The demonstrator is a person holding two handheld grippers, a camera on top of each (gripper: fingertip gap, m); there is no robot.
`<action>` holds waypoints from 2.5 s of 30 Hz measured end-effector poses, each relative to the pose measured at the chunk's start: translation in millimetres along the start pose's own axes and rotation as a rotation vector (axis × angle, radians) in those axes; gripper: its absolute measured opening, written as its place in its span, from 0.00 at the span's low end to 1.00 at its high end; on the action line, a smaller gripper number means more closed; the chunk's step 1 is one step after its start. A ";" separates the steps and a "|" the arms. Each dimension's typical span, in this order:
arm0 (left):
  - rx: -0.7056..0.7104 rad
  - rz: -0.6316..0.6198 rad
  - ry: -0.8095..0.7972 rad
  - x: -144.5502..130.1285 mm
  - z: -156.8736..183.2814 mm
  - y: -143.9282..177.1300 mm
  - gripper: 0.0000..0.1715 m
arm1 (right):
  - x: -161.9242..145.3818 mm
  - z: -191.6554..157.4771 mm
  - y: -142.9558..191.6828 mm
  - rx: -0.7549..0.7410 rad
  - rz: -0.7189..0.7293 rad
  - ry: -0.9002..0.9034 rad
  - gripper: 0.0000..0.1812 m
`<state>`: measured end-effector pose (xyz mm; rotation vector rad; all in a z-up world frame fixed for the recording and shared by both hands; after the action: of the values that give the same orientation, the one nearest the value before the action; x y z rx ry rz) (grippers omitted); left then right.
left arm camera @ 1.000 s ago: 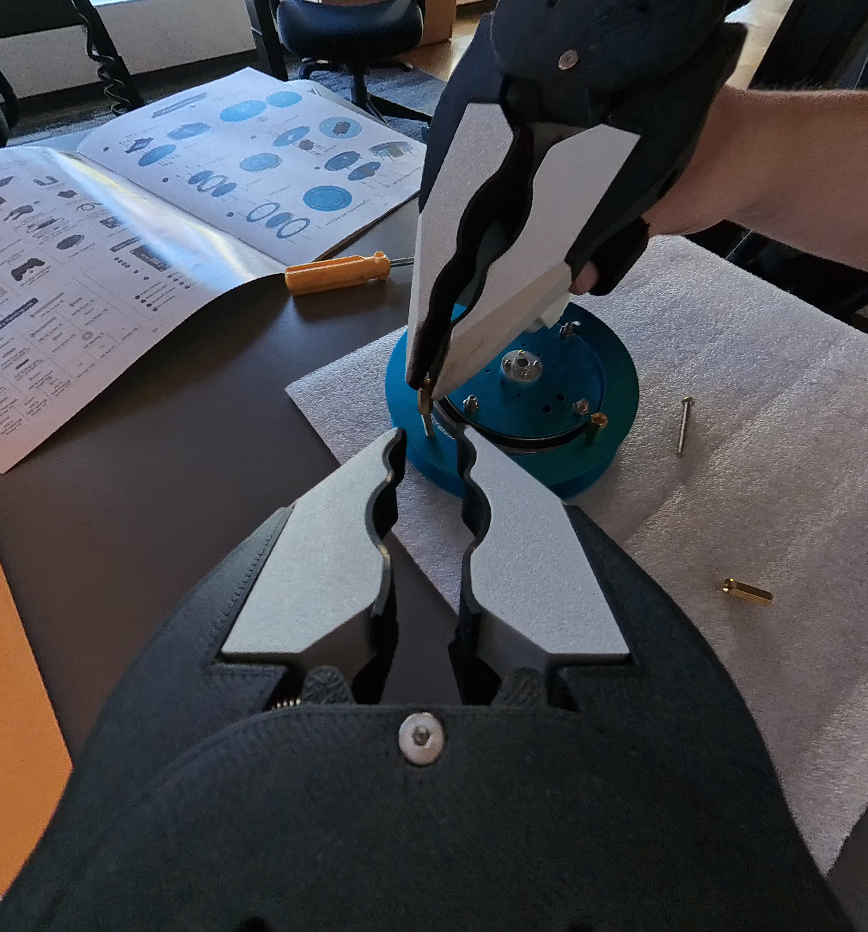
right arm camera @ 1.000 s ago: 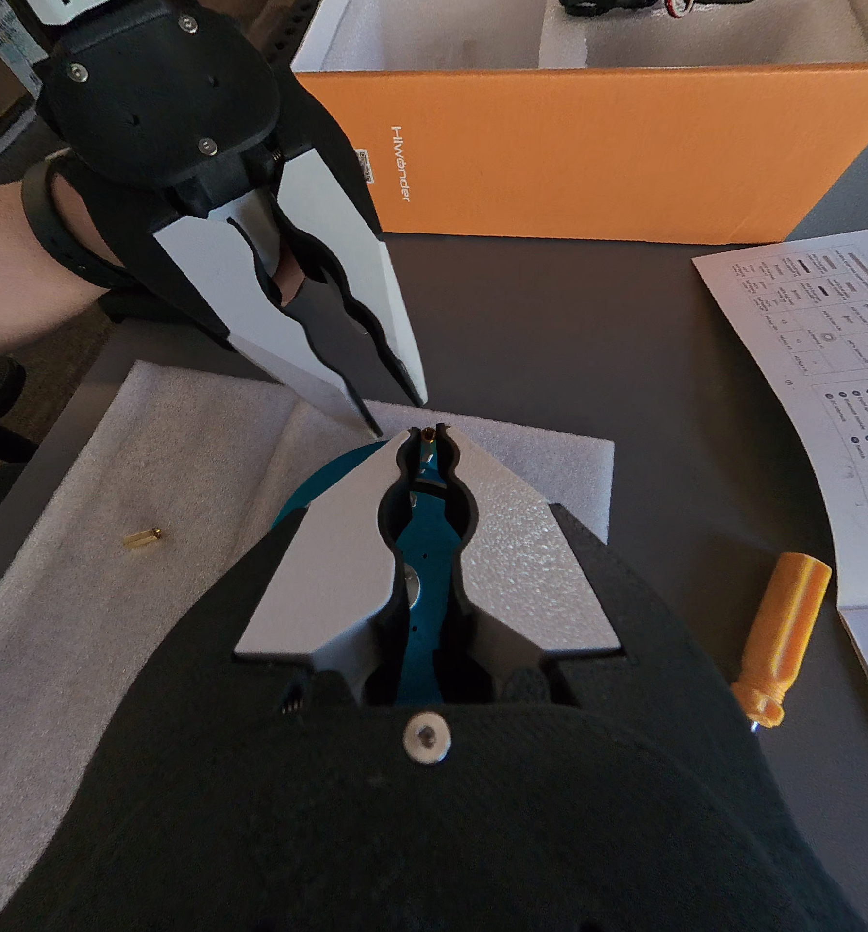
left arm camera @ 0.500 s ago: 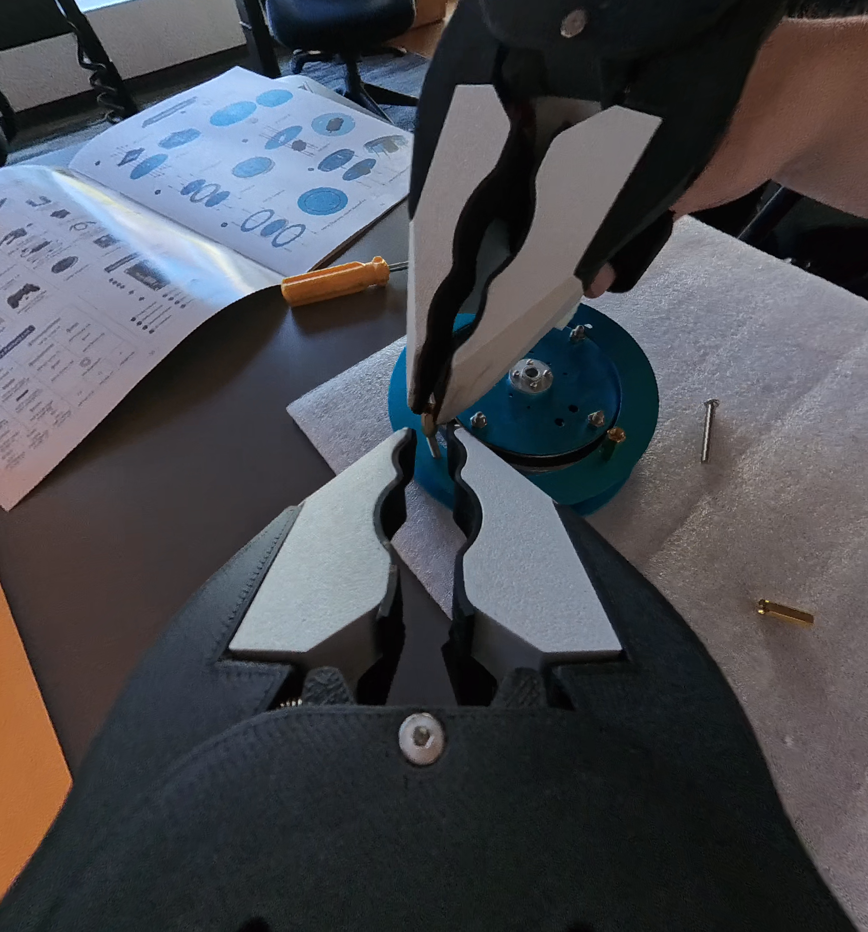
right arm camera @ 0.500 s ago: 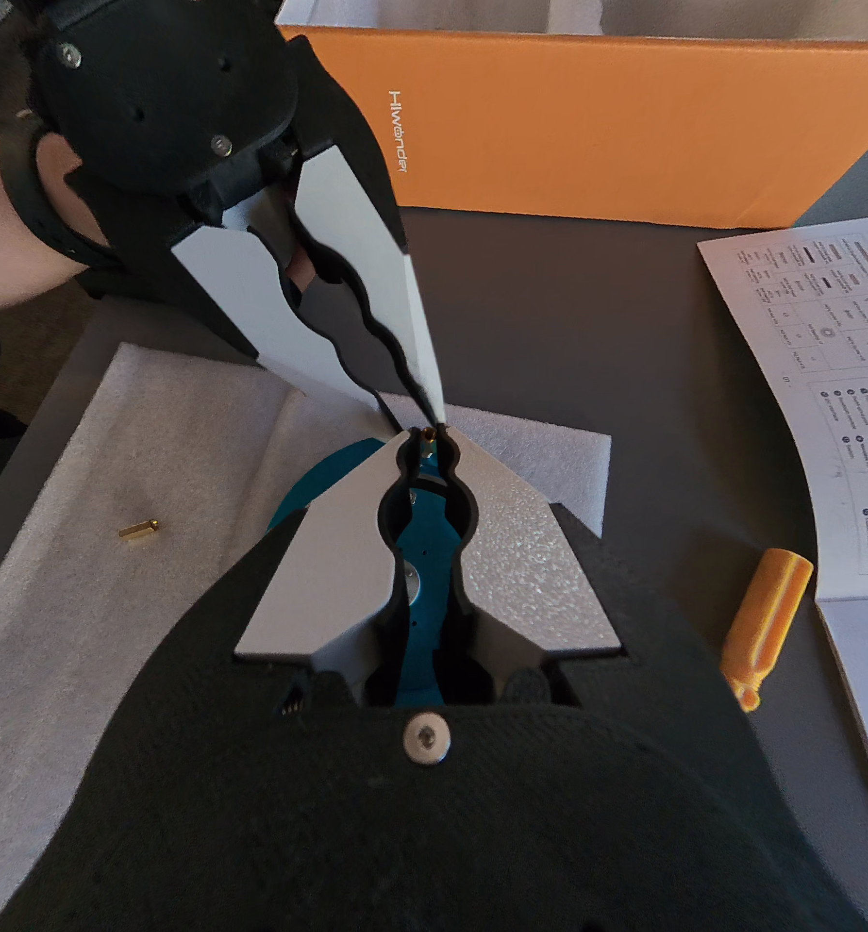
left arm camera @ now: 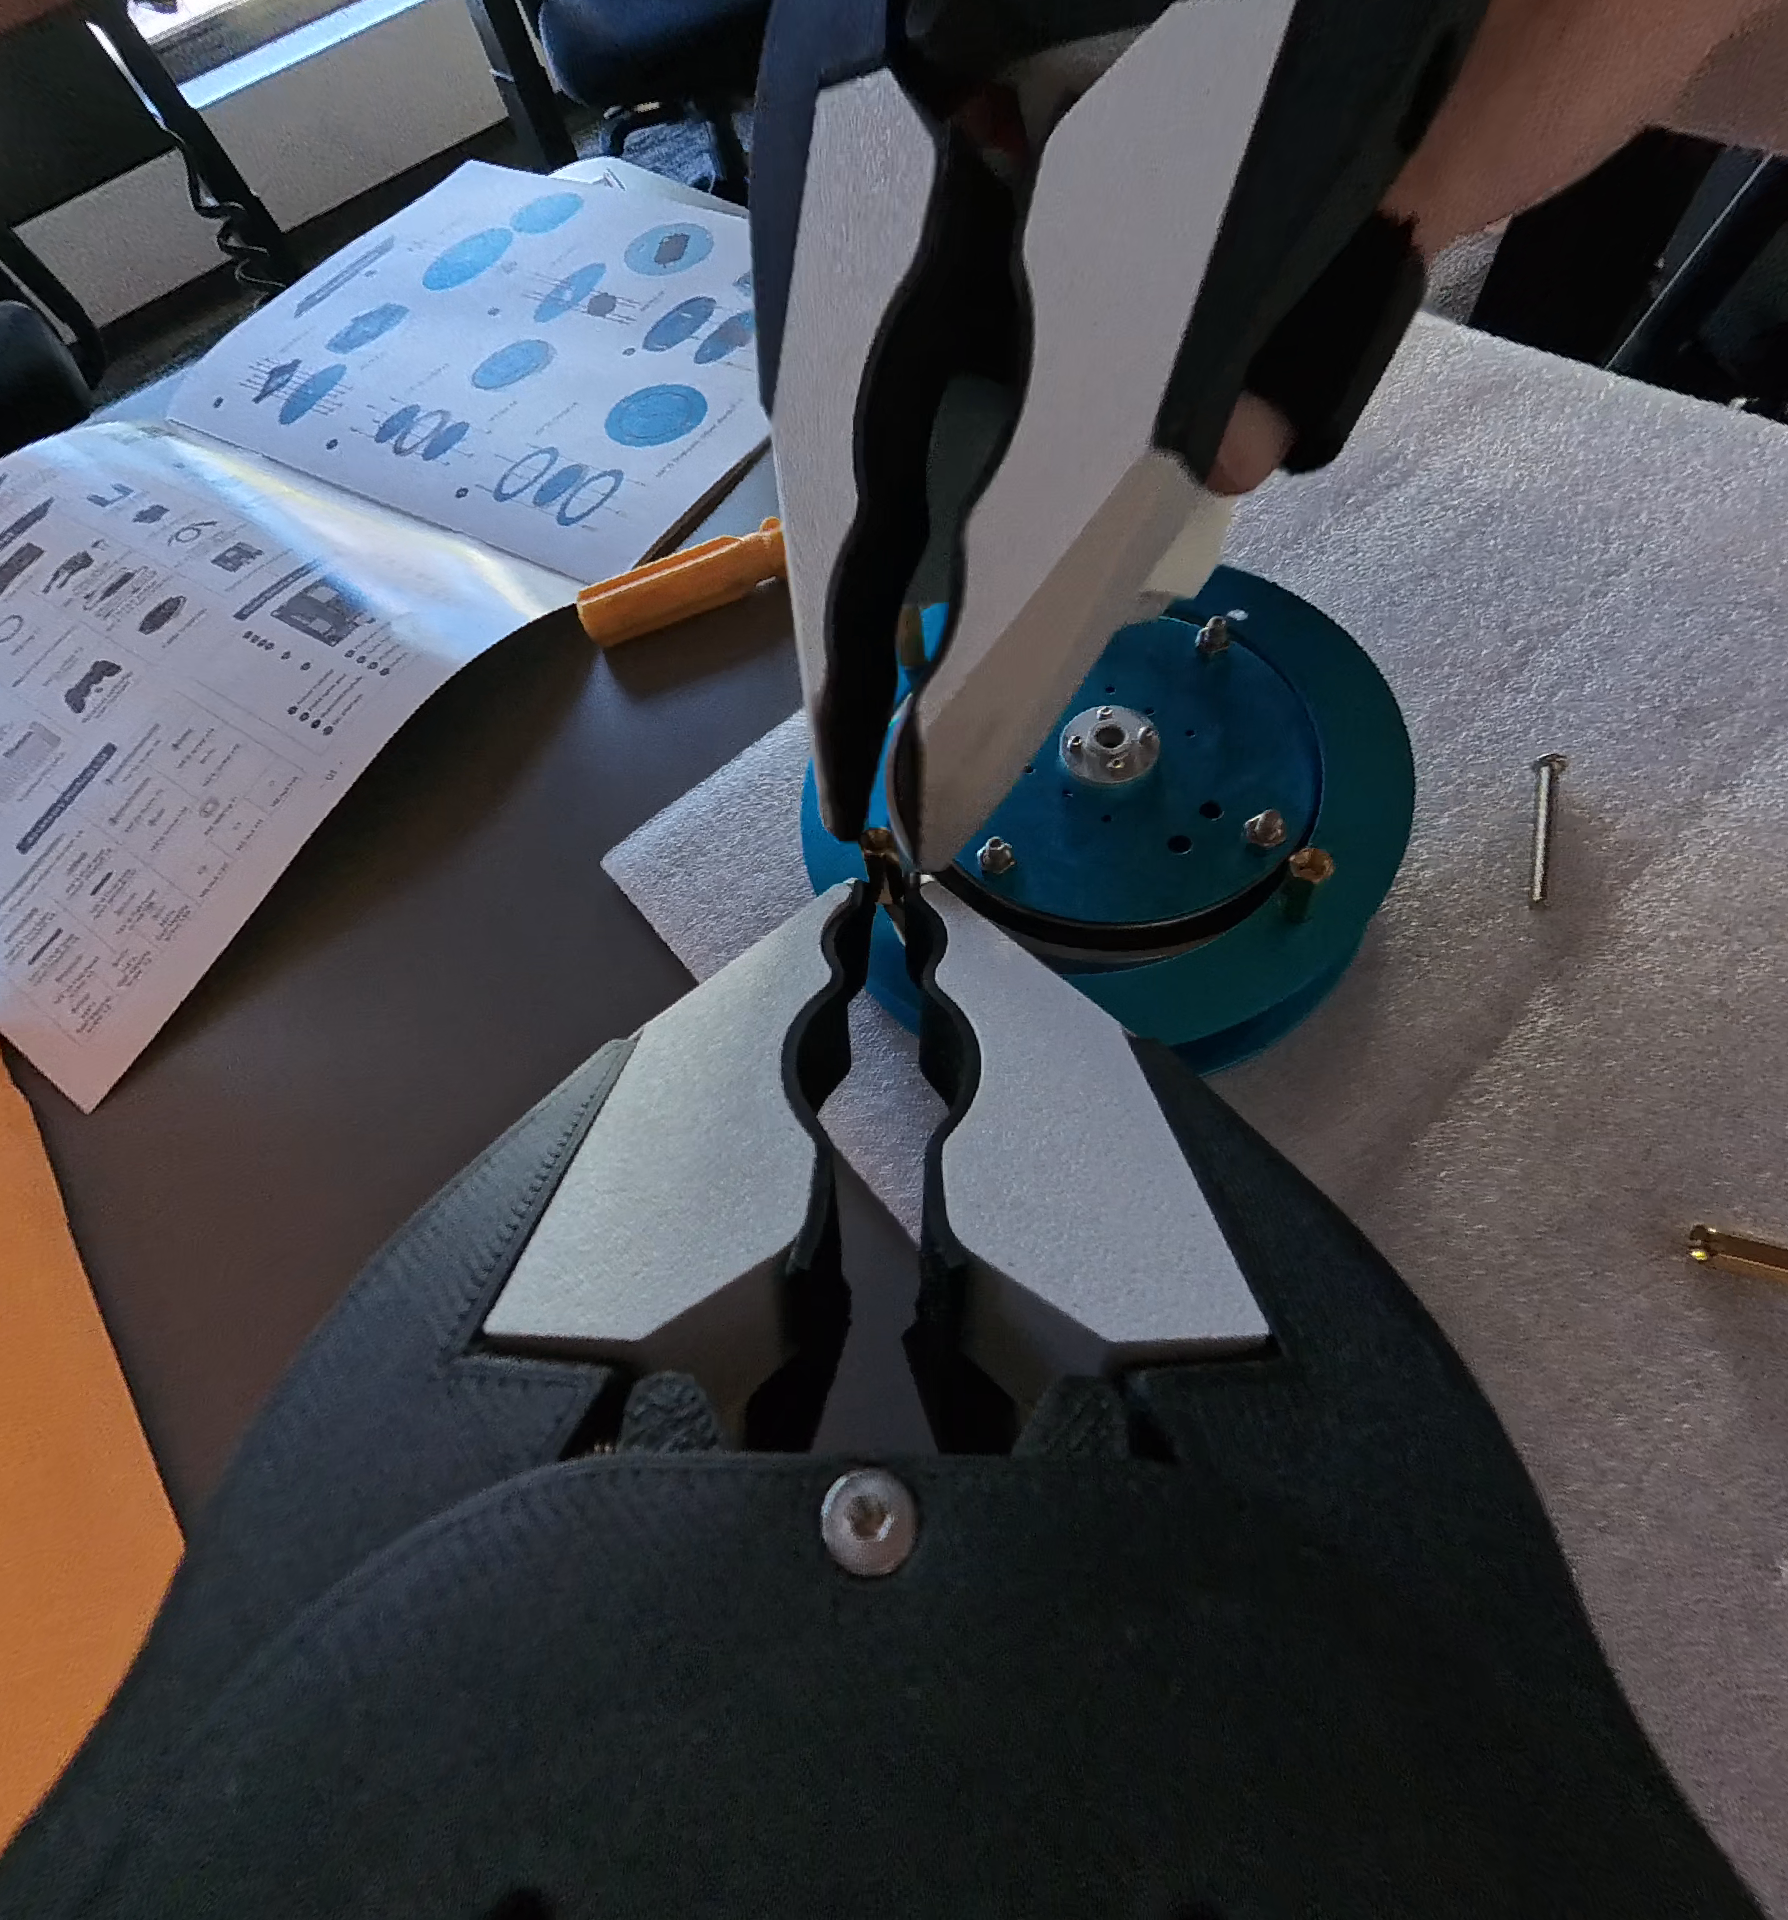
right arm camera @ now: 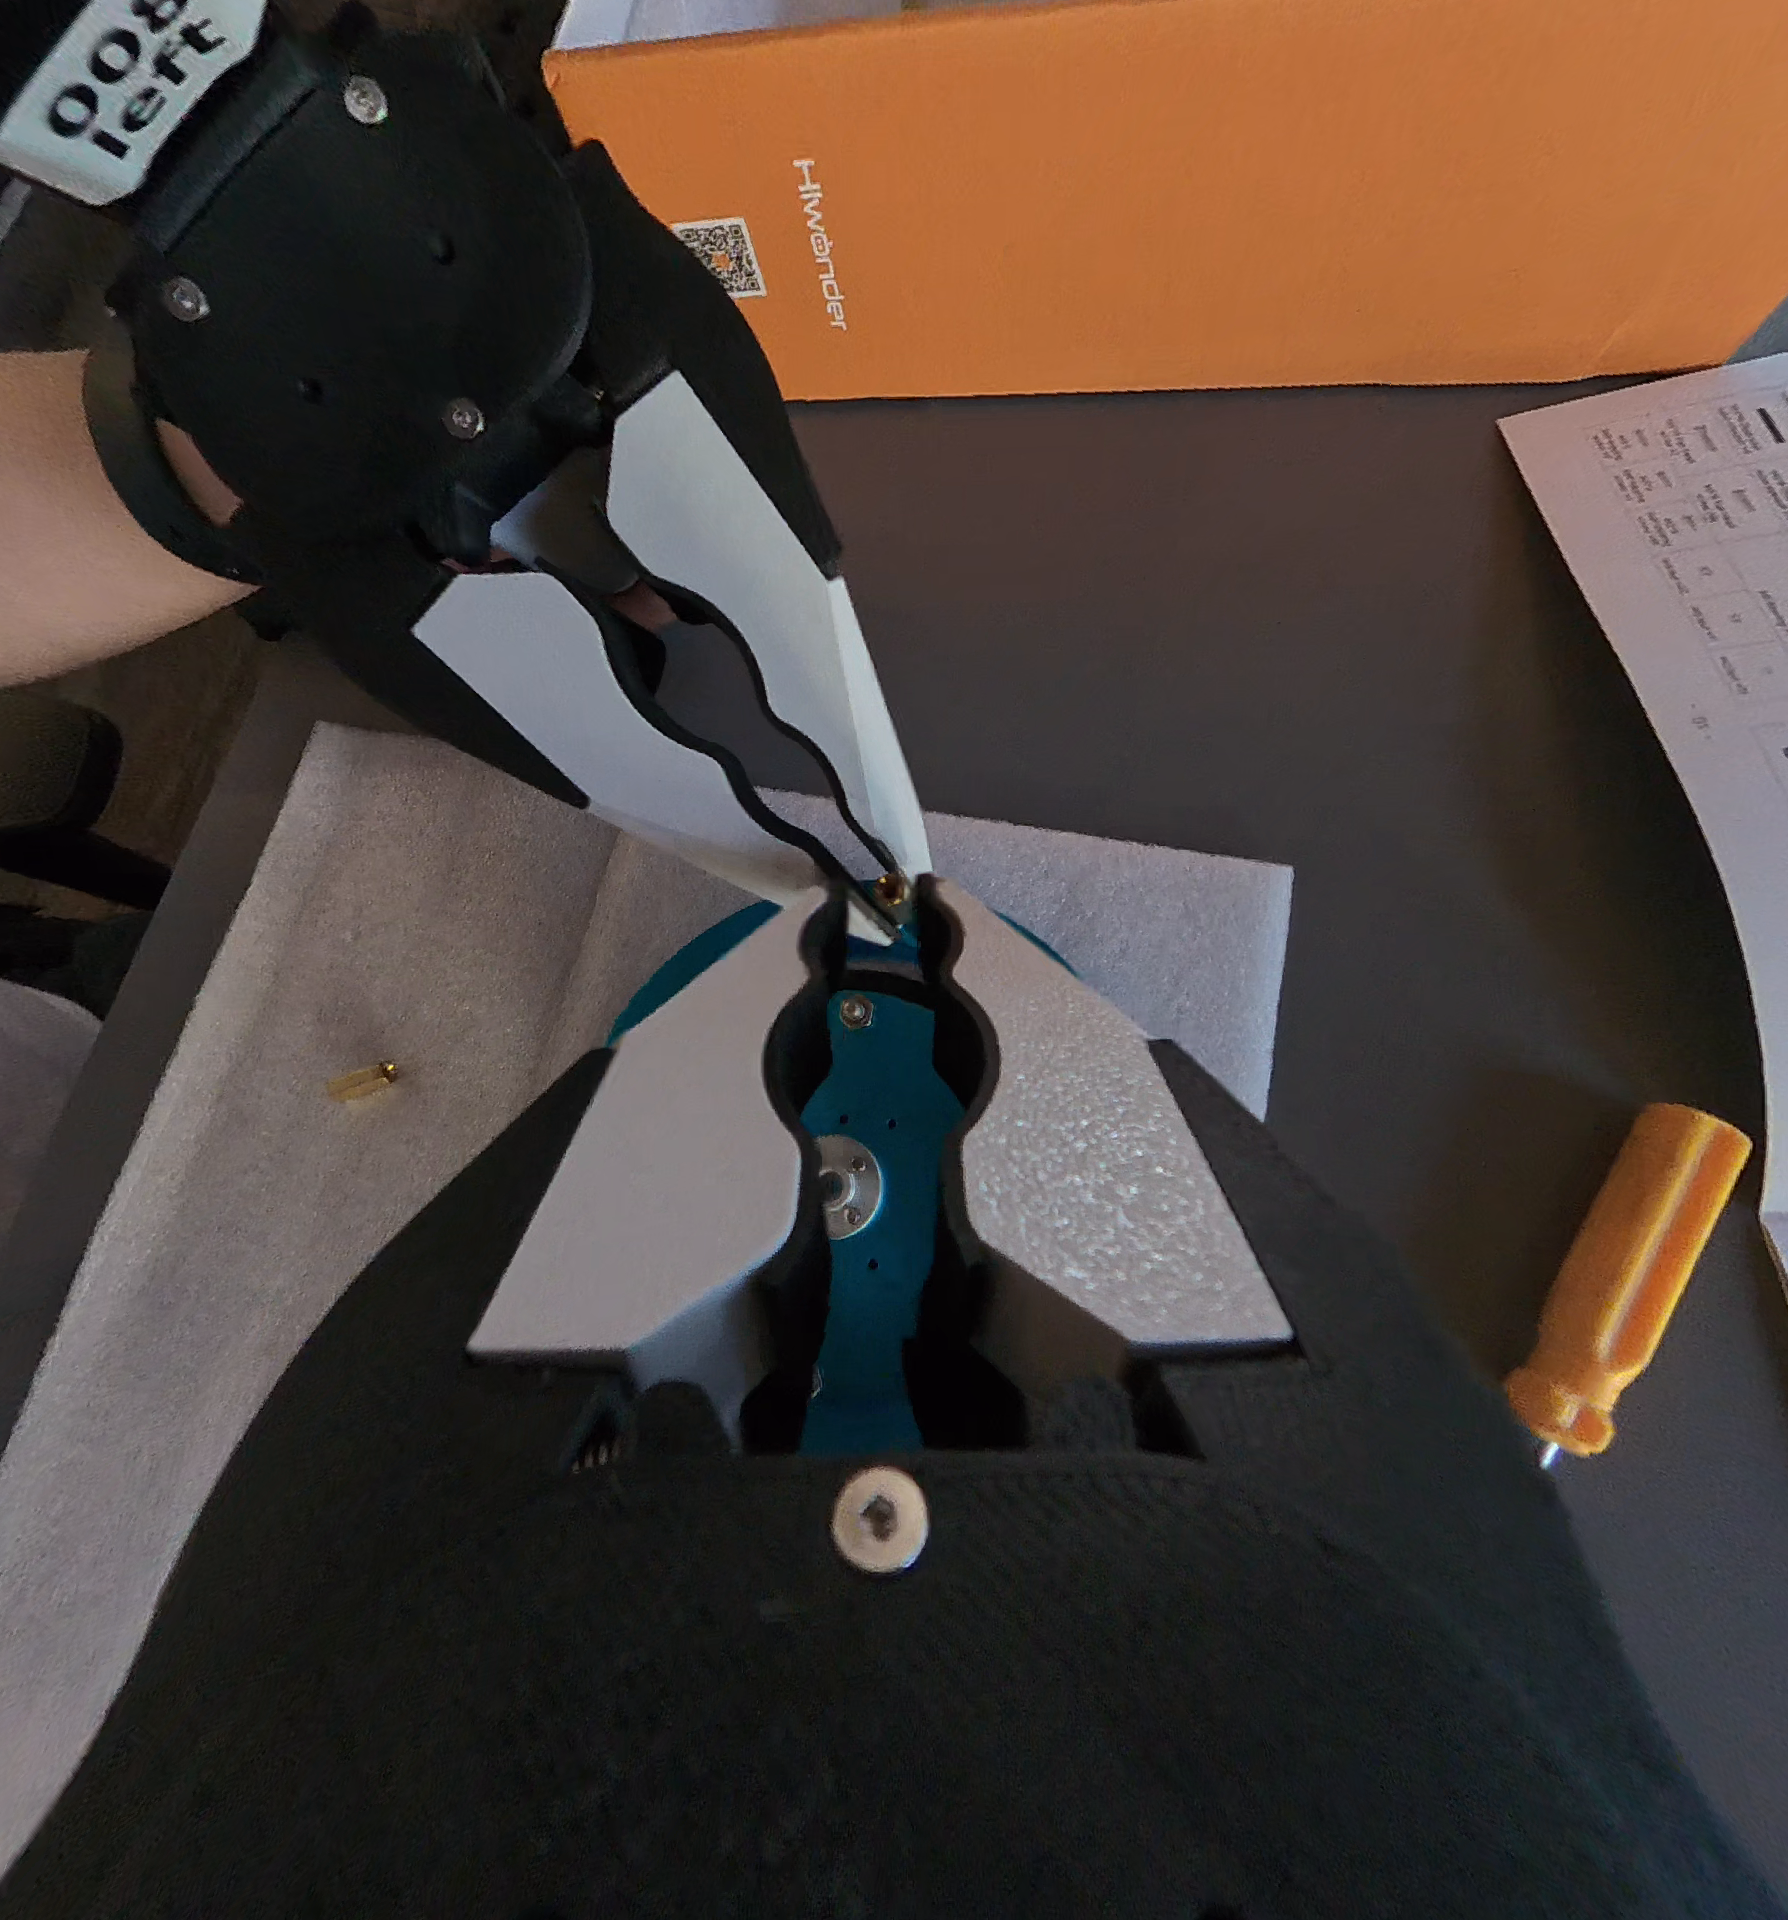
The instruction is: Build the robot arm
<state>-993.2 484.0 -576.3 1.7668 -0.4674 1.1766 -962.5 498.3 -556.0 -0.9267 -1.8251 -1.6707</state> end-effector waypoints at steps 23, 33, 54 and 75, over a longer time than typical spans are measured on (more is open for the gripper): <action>-0.011 0.001 0.012 -0.7 -0.8 -0.2 0.02 | 11.5 -8.0 -8.2 0.019 -0.623 1.070 0.07; -0.021 0.000 0.030 -1.0 -1.2 -0.3 0.02 | 7.6 -0.5 -7.0 0.045 -0.683 0.879 0.03; -0.025 0.003 0.049 -1.6 -1.6 -0.4 0.02 | 7.1 -1.2 -7.8 0.005 -0.509 0.398 0.03; -0.003 0.037 0.053 1.2 -5.0 10.4 0.06 | 1.3 0.9 -5.1 -0.078 -0.297 0.050 0.03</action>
<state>-1002.6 483.3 -569.6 1.7267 -0.4722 1.2450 -967.1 499.3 -558.5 -0.6616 -1.9511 -1.9352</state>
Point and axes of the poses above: each gripper's, where its closed fingertips meet, y back along the fingers, x out of its top, z = x × y across the jaws, the point moved 3 cm from there along y, back along the fingers, and after that the axes turned 3 degrees about y, right-handed, at the moved point
